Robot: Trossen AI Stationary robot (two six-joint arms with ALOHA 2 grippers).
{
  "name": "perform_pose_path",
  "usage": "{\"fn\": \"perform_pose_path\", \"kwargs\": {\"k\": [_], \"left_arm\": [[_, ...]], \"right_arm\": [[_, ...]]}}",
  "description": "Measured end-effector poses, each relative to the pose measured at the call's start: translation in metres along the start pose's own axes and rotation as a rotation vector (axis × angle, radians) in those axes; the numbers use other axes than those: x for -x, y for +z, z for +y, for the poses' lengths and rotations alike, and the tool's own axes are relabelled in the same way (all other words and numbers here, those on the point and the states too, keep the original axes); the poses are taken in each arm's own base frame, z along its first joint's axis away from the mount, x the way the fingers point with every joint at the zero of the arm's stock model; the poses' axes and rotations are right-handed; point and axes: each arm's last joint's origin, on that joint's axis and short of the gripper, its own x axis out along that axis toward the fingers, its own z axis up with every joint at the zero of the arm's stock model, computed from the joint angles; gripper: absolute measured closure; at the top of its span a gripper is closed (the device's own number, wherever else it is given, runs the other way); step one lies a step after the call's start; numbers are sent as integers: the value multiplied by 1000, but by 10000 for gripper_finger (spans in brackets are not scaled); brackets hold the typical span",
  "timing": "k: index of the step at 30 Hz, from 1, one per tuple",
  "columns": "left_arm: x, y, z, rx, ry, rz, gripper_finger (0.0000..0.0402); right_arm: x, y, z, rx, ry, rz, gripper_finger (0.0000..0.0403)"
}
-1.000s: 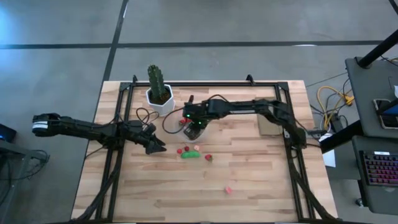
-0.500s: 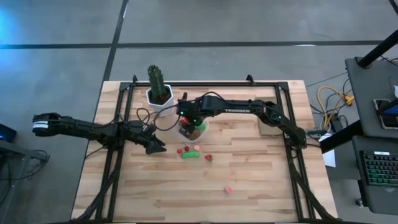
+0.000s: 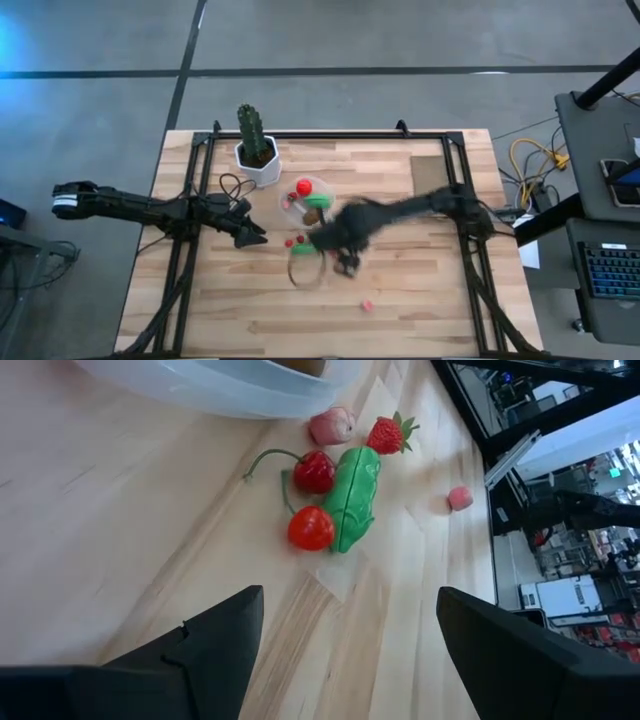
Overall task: Pick and placing Produce into tupperware
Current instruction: Put the bottom peach into the transparent bin
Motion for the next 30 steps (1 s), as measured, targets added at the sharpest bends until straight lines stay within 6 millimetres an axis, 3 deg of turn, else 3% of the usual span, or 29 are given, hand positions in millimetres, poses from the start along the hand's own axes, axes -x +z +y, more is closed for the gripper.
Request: {"fn": "perform_pose_path", "kwargs": {"k": [3,8,14,18,23,30], "left_arm": [[0,0,0,-1,-2,-2,118],[0,0,0,-1,-4,-3,118],[0,0,0,0,-8,3,118],[0,0,-1,-1,-13,4,118],[0,0,-1,0,-13,6,118],[0,0,-1,0,-13,5,118]], "right_arm": [[7,-31,30,38,28,-7,146],[-16,-60,69,10,14,-9,152],[-49,-94,98,-28,-34,-29,153],[-64,-111,105,-104,-58,-17,153],[-63,-114,109,-189,-40,-23,152],[-65,-96,99,-450,46,107,154]]}}
